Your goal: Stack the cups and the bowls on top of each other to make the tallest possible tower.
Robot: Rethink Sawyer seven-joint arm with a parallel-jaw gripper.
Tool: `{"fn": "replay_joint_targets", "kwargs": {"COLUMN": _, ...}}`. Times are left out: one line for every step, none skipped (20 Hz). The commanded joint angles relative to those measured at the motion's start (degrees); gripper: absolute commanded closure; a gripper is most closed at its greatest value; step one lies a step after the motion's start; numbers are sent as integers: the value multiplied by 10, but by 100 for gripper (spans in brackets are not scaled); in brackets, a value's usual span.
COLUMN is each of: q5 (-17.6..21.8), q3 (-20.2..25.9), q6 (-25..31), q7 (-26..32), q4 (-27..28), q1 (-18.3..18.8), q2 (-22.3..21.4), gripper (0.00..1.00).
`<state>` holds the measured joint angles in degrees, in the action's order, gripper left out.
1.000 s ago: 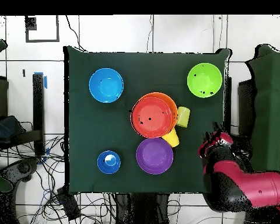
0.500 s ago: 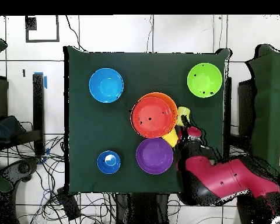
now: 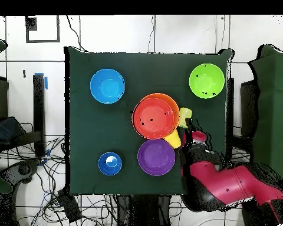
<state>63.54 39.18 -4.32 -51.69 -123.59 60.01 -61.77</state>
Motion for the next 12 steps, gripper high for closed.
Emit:
{"fn": "replay_joint_targets", "kwargs": {"q5": 34, "q3": -89, "q6": 21, "q7": -78, "q4": 19, "q1": -38, "q2": 14, "gripper": 0}}
{"fn": "replay_joint_targets", "kwargs": {"q5": 34, "q3": -132, "q6": 14, "q7": -85, "q4": 32, "q1": -67, "q2": 14, "gripper": 0}}
{"fn": "replay_joint_targets", "kwargs": {"q5": 34, "q3": -176, "q6": 7, "q7": -91, "q4": 45, "q1": -96, "q2": 15, "gripper": 0}}
{"fn": "replay_joint_targets", "kwargs": {"q5": 32, "q3": -254, "q6": -5, "q7": -102, "q4": 70, "q1": -152, "q2": 20, "gripper": 0}}
{"fn": "replay_joint_targets", "kwargs": {"q5": 27, "q3": -295, "q6": -13, "q7": -105, "q4": 83, "q1": -183, "q2": 25, "gripper": 0}}
{"fn": "replay_joint_targets", "kwargs": {"q5": 25, "q3": -372, "q6": -13, "q7": -127, "q4": 110, "q1": -247, "q2": 36, "gripper": 0}}
{"fn": "replay_joint_targets", "kwargs": {"q5": 9, "q3": -425, "q6": -23, "q7": -131, "q4": 127, "q1": -289, "q2": 51, "gripper": 0}}
{"fn": "replay_joint_targets", "kwargs": {"q5": -6, "q3": -478, "q6": -33, "q7": -134, "q4": 144, "q1": -331, "q2": 66, "gripper": 0}}
{"fn": "replay_joint_targets", "kwargs": {"q5": -22, "q3": -531, "q6": -43, "q7": -137, "q4": 160, "q1": -373, "q2": 82, "gripper": 0}}
{"fn": "replay_joint_targets", "kwargs": {"q5": -30, "q3": -588, "q6": -42, "q7": -162, "q4": 181, "q1": -425, "q2": 104, "gripper": 0}}
{"fn": "replay_joint_targets", "kwargs": {"q5": -52, "q3": -622, "q6": -53, "q7": -161, "q4": 190, "q1": -451, "q2": 126, "gripper": 0}}
{"fn": "replay_joint_targets", "kwargs": {"q5": -91, "q3": -658, "q6": -79, "q7": -146, "q4": 194, "q1": -472, "q2": 154, "gripper": 0}}
